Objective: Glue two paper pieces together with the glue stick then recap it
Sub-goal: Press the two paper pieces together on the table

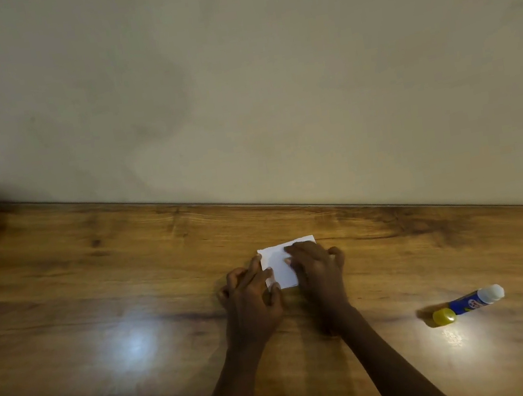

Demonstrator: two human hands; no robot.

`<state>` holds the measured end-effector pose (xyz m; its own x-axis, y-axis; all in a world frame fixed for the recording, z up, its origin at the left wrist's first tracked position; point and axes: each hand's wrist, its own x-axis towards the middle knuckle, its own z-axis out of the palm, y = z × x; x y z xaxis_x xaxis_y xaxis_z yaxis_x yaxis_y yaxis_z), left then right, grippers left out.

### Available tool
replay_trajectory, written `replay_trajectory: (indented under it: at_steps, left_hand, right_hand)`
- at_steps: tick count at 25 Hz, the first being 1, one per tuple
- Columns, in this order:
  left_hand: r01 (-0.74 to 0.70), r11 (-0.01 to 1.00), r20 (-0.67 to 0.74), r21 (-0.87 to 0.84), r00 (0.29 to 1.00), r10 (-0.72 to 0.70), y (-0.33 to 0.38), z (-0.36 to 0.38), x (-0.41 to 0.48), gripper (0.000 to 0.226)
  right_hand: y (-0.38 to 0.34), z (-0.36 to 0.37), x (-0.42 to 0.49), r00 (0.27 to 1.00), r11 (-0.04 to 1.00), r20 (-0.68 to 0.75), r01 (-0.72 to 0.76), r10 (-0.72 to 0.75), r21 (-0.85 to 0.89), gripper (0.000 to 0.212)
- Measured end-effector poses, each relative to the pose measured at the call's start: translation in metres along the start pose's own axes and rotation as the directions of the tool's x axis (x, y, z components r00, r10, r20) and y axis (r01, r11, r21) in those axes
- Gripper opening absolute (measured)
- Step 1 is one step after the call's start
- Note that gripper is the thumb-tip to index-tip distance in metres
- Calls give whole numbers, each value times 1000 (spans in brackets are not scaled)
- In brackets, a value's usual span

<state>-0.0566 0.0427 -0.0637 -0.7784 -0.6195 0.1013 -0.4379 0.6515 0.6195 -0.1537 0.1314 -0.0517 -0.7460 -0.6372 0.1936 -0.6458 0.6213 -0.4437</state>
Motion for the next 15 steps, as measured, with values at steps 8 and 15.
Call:
replay_trajectory:
  at_steps: [8, 15]
  left_hand:
    - [20, 999, 21, 44, 1000, -20, 4, 0, 0, 37]
    - [13, 998, 7, 62, 1000, -13, 6, -1, -1, 35]
  right_hand:
    - [13, 1, 1, 984, 996, 172, -37, 50, -80, 41]
    - [16, -10, -15, 996, 995, 65, -60, 65, -77, 37]
